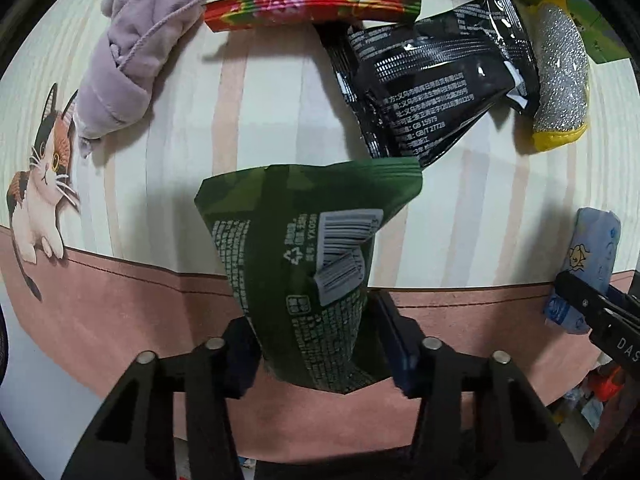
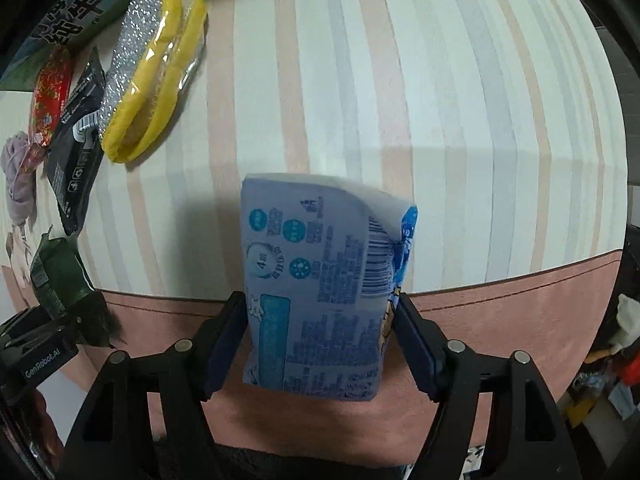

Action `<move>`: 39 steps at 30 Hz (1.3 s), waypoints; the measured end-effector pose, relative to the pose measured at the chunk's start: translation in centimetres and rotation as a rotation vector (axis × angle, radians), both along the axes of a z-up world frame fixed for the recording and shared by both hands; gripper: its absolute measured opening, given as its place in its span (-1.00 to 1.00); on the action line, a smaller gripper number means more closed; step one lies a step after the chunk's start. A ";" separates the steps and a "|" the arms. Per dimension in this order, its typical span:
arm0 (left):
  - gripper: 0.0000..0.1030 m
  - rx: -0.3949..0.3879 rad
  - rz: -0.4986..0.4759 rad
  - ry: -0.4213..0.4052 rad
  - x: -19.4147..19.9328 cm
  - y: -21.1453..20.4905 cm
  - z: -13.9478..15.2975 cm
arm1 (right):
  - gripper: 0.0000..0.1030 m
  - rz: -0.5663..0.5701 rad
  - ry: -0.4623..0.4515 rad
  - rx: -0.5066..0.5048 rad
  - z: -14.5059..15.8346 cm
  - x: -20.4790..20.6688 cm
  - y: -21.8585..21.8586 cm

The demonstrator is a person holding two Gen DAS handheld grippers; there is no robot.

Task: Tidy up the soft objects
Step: 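Carry both items into the box and release them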

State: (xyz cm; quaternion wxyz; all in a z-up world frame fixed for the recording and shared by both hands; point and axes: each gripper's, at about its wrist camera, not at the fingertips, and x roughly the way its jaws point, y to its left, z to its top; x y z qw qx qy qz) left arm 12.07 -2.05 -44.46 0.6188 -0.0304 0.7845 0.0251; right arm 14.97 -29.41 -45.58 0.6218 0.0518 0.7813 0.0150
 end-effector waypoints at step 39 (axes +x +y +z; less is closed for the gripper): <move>-0.60 -0.149 -0.060 -0.406 29.6 0.3 21.4 | -0.03 0.060 -0.306 0.174 20.1 23.3 4.6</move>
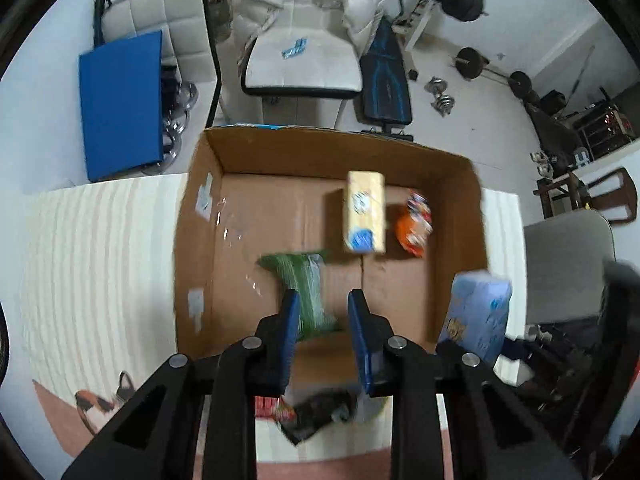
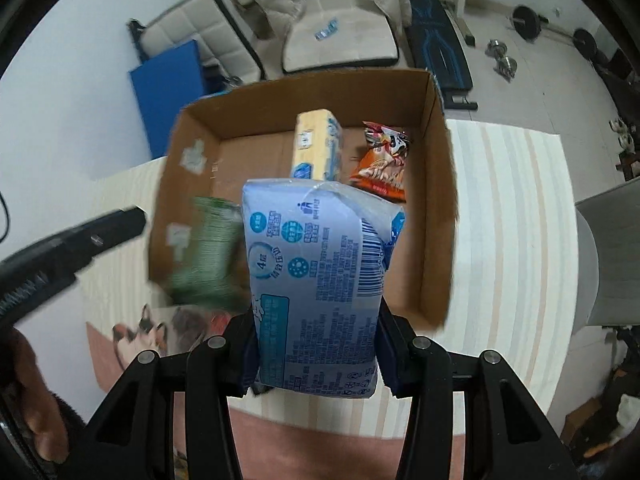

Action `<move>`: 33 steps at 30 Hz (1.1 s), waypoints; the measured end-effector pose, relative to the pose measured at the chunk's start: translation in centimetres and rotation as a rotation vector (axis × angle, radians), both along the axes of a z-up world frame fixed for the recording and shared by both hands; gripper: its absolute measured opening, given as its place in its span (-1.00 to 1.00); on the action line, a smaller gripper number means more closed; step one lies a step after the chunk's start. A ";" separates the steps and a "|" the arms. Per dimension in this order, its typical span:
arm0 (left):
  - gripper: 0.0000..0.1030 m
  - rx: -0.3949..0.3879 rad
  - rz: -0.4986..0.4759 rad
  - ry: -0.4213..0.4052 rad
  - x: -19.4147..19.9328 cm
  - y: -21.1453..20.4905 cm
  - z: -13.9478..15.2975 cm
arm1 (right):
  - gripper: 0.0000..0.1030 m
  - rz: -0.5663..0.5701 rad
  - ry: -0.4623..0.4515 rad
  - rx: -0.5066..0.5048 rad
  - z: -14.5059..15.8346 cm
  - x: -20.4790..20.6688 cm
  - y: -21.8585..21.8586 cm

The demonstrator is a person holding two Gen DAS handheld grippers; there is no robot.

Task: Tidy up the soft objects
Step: 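Carry both items into the box and release them, then grasp the lilac towel with the left tool while the right grasps the red candy bag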

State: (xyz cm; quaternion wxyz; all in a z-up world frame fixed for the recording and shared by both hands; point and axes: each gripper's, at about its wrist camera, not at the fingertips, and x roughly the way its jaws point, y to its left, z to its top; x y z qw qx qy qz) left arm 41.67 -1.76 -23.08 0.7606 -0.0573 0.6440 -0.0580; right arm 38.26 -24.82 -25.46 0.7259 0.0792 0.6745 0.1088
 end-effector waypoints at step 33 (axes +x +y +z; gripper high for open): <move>0.77 0.093 -0.069 0.087 0.2 0.6 -4.3 | 1.00 -0.004 0.084 -0.132 -4.7 1.3 2.0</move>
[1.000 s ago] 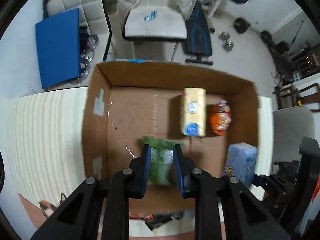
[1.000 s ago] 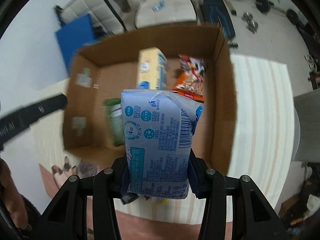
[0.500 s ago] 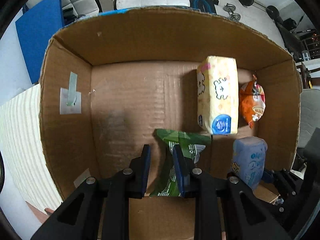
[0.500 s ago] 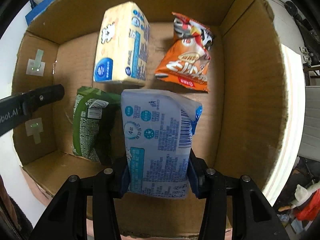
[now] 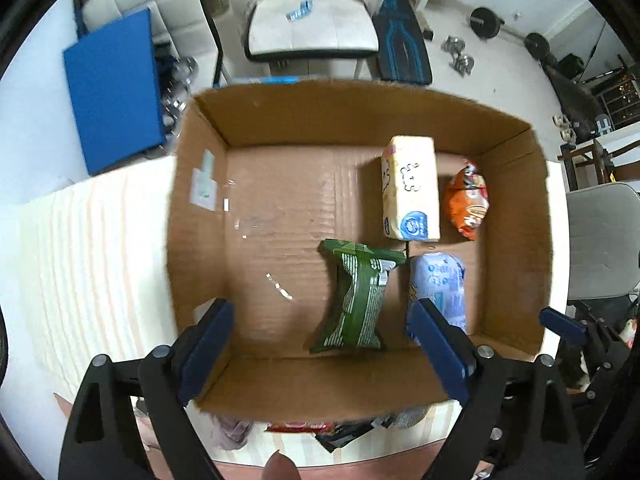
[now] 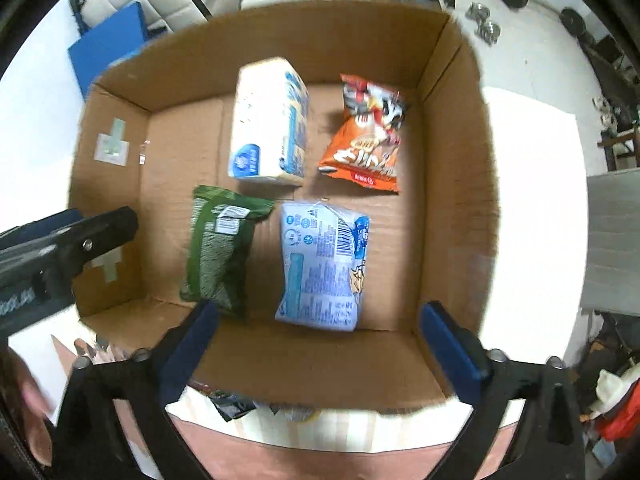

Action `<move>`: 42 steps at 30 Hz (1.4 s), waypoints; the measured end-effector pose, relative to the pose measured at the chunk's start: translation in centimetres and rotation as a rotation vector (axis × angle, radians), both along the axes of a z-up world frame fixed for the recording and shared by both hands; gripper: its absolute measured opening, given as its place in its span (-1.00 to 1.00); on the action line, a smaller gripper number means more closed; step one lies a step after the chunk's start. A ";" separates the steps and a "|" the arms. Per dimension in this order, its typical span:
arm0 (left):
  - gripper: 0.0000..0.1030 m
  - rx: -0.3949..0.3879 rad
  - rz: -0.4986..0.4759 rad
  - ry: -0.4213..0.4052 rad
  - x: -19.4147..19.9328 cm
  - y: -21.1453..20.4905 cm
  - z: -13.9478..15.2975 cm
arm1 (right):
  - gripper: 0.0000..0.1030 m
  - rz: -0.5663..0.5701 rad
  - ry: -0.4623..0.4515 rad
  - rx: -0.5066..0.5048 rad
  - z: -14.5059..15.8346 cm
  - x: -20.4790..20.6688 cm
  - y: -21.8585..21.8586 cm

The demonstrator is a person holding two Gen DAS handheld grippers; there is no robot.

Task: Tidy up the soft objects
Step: 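Grasp the lilac towel with the left tool while the right grasps the red candy bag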

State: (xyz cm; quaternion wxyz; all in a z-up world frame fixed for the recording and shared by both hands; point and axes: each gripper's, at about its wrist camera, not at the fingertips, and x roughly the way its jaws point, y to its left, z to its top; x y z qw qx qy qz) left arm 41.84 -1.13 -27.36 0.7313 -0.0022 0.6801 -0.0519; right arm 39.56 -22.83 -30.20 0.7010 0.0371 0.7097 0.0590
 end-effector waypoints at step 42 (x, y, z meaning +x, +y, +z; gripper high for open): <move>0.97 0.167 0.172 0.094 -18.6 14.1 -11.6 | 0.01 0.147 0.071 -0.008 -10.9 -16.3 15.9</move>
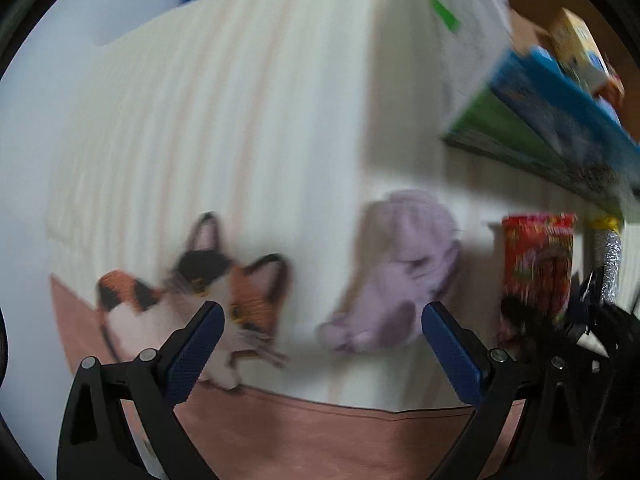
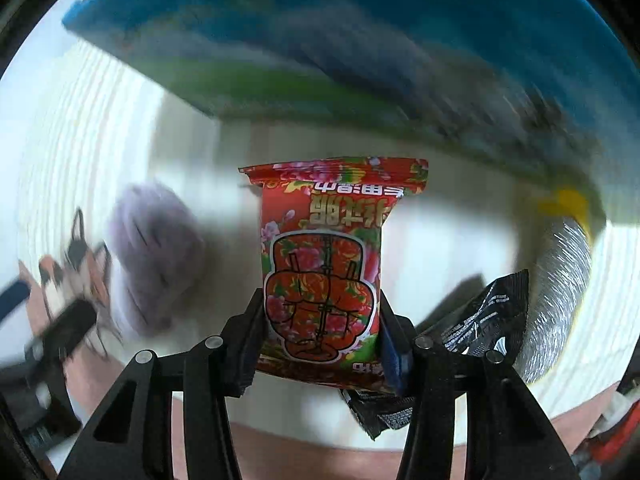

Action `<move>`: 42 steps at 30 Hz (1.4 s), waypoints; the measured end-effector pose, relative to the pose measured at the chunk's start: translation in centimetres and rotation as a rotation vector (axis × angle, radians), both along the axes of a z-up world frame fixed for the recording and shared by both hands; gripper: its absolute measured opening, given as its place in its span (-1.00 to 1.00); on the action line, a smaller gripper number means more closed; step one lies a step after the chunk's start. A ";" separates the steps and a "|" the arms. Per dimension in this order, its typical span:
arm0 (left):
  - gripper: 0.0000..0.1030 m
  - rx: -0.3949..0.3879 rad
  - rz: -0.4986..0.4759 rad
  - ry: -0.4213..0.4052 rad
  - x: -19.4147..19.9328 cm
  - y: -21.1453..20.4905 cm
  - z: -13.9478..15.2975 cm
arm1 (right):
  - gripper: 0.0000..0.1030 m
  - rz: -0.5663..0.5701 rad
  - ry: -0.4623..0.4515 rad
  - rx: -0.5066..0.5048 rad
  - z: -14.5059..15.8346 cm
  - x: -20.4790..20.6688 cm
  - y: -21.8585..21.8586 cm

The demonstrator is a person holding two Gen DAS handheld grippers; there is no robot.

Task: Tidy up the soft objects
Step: 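Grasp the lilac towel with the left tool while the right grasps the red candy bag, then carry towel and candy bag into the box and open both tools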

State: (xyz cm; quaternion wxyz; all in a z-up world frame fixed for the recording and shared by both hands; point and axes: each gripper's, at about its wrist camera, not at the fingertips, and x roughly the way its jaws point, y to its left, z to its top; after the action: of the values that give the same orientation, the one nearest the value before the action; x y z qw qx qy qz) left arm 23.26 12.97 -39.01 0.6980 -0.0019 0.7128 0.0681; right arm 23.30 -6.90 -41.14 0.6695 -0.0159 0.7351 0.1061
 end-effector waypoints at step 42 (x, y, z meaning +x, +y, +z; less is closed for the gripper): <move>-0.25 -0.098 0.083 0.167 -9.7 -8.8 -4.3 | -0.04 0.074 0.050 -0.079 -3.3 -8.0 -2.4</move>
State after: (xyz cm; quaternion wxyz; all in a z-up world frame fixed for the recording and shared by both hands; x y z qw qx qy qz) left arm 13.55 4.21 -43.34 0.6319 -0.0600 0.7703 0.0618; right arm 15.31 -9.27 -44.45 0.6454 -0.0665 0.7541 0.1021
